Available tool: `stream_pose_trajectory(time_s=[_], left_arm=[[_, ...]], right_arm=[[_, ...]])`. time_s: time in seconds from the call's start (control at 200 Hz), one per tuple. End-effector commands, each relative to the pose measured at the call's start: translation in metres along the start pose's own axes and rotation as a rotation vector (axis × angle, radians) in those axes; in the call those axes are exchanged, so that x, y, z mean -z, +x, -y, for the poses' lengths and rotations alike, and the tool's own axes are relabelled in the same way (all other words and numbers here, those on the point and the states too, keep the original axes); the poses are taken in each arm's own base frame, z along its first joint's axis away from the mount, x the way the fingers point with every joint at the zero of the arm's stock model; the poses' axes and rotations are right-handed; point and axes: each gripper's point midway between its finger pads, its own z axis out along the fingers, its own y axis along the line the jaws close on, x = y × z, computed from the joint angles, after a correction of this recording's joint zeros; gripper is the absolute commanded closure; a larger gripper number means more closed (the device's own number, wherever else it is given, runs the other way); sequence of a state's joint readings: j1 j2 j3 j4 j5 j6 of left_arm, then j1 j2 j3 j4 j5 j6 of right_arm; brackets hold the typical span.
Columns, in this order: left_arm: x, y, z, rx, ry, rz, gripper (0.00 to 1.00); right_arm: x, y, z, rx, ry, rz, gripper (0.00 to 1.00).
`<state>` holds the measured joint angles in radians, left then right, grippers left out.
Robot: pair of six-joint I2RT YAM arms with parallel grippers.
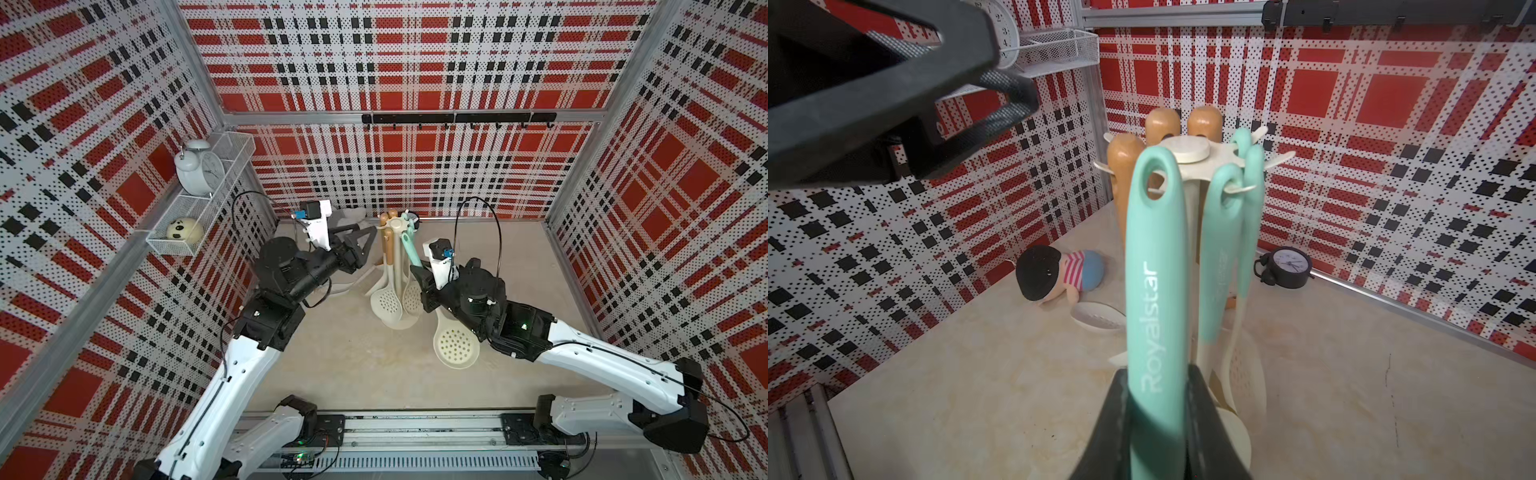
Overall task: Hang the skimmer on the kitchen utensil rack
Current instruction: Hang the skimmer on the rack.
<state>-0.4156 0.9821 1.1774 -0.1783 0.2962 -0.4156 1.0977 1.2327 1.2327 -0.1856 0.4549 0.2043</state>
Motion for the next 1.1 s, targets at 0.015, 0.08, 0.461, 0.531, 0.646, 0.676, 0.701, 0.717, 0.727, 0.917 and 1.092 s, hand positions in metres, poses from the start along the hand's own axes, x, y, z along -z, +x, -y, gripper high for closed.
stream_pose_trajectory(time_s=[0.015, 0.08, 0.461, 0.531, 0.646, 0.676, 0.701, 0.717, 0.727, 0.917, 1.092], left_arm=[[-0.009, 0.006, 0.003, -0.060, -0.035, -0.028, 0.36], [-0.012, 0.008, 0.004, -0.059, -0.039, -0.032, 0.36], [-0.010, 0.007, 0.002, -0.062, -0.056, -0.024, 0.37], [-0.010, 0.007, 0.002, -0.061, -0.054, -0.025, 0.37], [-0.010, 0.007, 0.002, -0.062, -0.052, -0.025, 0.37], [-0.010, 0.006, 0.003, -0.062, -0.051, -0.025, 0.37], [-0.011, 0.007, 0.002, -0.062, -0.051, -0.026, 0.37], [-0.010, 0.007, 0.003, -0.062, -0.051, -0.025, 0.37], [-0.010, 0.007, 0.003, -0.062, -0.049, -0.025, 0.37], [-0.009, 0.008, 0.002, -0.061, -0.051, -0.029, 0.37], [-0.001, 0.007, 0.001, -0.060, -0.065, -0.006, 0.37]], right_arm=[[-0.001, -0.012, 0.000, -0.008, 0.017, 0.017, 1.00], [-0.003, -0.013, -0.001, -0.004, 0.021, 0.016, 1.00], [-0.014, -0.001, 0.006, 0.012, 0.073, -0.029, 1.00], [-0.016, 0.001, 0.007, 0.017, 0.079, -0.038, 1.00], [-0.019, 0.004, 0.006, 0.018, 0.080, -0.048, 1.00], [-0.019, 0.005, 0.006, 0.017, 0.080, -0.048, 1.00], [-0.019, 0.006, 0.006, 0.016, 0.080, -0.049, 1.00], [-0.020, 0.005, 0.006, 0.015, 0.078, -0.047, 1.00], [-0.020, 0.006, 0.006, 0.017, 0.079, -0.050, 1.00], [-0.031, 0.008, 0.004, 0.026, 0.079, -0.072, 1.00], [-0.046, 0.019, 0.004, 0.026, 0.069, -0.096, 1.00]])
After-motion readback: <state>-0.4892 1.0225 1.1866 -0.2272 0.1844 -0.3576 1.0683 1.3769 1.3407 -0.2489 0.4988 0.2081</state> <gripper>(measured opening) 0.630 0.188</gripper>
